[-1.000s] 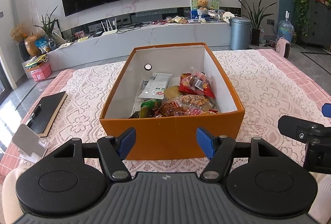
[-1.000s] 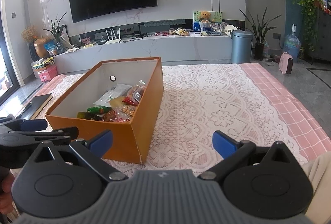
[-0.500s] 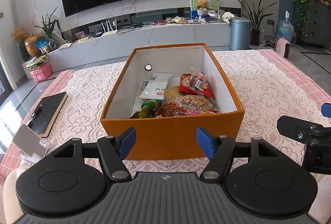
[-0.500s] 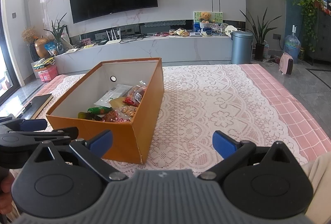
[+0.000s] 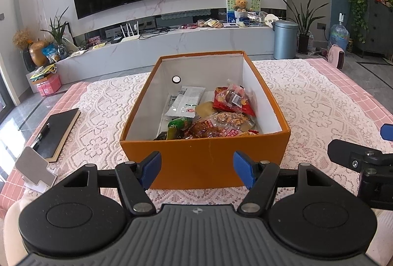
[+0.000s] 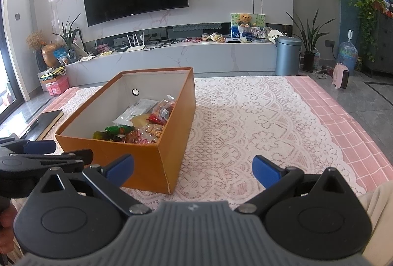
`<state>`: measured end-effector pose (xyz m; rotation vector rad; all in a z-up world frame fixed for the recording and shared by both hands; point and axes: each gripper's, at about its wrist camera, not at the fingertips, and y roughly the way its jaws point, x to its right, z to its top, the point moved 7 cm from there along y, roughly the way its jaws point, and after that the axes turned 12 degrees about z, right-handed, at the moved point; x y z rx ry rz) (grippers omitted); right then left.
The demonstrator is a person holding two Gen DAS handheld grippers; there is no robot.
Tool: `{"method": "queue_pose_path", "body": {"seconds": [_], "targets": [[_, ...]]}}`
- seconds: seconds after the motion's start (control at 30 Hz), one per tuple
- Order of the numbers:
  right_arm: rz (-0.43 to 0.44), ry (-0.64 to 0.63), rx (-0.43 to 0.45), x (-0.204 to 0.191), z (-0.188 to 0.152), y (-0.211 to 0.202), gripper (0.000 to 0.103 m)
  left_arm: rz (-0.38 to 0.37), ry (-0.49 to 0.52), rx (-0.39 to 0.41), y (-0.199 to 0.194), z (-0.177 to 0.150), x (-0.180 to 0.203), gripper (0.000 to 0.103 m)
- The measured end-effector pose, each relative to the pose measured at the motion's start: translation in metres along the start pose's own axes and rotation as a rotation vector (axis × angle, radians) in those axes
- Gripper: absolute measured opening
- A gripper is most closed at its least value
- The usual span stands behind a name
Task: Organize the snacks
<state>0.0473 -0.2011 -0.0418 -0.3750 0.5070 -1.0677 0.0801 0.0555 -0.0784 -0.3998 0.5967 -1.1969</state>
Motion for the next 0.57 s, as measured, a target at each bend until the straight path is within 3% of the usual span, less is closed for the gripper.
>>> {"method": "queue_pose_path", "body": {"seconds": [0.57], "targets": [[-0.001,0.0,-0.001,-0.0003,-0.0001,-0.0002,0.1,0.012,-0.015,-0.005,-0.0003,0.0003,-0.0036,0.079]]}}
